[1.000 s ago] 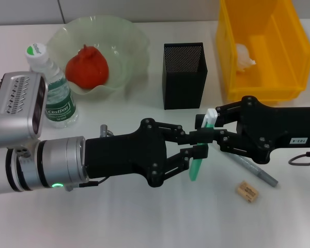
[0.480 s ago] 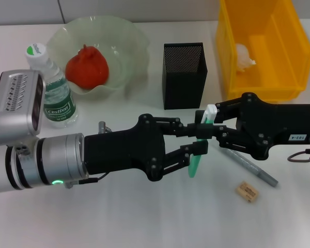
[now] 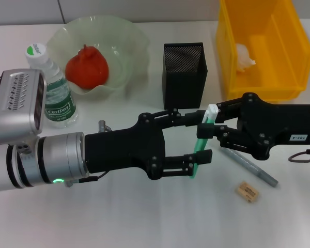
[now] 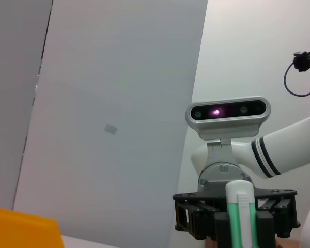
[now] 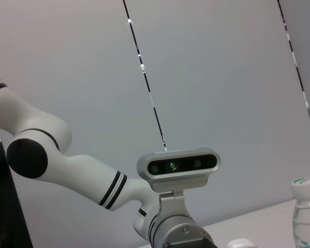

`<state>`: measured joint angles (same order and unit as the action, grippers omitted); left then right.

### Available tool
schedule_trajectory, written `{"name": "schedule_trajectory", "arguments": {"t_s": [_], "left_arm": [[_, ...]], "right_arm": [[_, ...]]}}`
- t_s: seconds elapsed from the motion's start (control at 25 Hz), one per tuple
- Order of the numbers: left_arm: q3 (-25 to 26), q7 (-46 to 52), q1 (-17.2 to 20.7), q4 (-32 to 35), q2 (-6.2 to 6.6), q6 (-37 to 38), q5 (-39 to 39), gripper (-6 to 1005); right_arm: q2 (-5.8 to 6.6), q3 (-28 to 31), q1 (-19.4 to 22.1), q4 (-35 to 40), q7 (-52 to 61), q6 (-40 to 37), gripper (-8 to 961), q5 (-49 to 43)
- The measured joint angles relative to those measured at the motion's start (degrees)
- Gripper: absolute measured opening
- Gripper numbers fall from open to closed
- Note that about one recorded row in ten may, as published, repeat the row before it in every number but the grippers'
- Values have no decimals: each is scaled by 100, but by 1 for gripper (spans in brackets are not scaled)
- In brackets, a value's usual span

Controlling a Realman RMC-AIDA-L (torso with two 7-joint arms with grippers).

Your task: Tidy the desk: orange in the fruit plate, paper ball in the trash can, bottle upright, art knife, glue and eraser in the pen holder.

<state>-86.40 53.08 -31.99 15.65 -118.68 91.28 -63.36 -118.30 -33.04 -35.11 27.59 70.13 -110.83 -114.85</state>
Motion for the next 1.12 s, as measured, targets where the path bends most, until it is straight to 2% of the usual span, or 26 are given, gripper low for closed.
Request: {"name": "schedule_trajectory", "arguments": {"t_s": [0.28,0.56,0.6,0.72,0.8,0.84,1.04,1.12], "left_arm": [[0,25,26,0,12,5,21,798],[0,-24,170,-21,79,-100,13,808],[206,-136,404,-17,137,-189,12,808],[537,-297,616,-37,137,-249,2,808],[733,-343,749,-33,121,-306,0,808],[910,-397,873,-28,93,-357,-4,808],[956,-482,927,-66,63,-383,-9,807],[921,-483,934,-72,45,-384,-14,807]], "right_arm": [[0,-1,8,1,-8,0,179,3],[10,296,80,-15,-26,65,179,14],[12,495,106,-20,-25,174,179,16],[9,716,118,-43,-18,293,179,18],[8,1054,117,-152,2,401,179,23],[18,1412,93,-314,45,528,179,25],[37,1894,7,-594,305,1019,179,145],[22,1888,-64,-780,645,1555,180,468]]}}
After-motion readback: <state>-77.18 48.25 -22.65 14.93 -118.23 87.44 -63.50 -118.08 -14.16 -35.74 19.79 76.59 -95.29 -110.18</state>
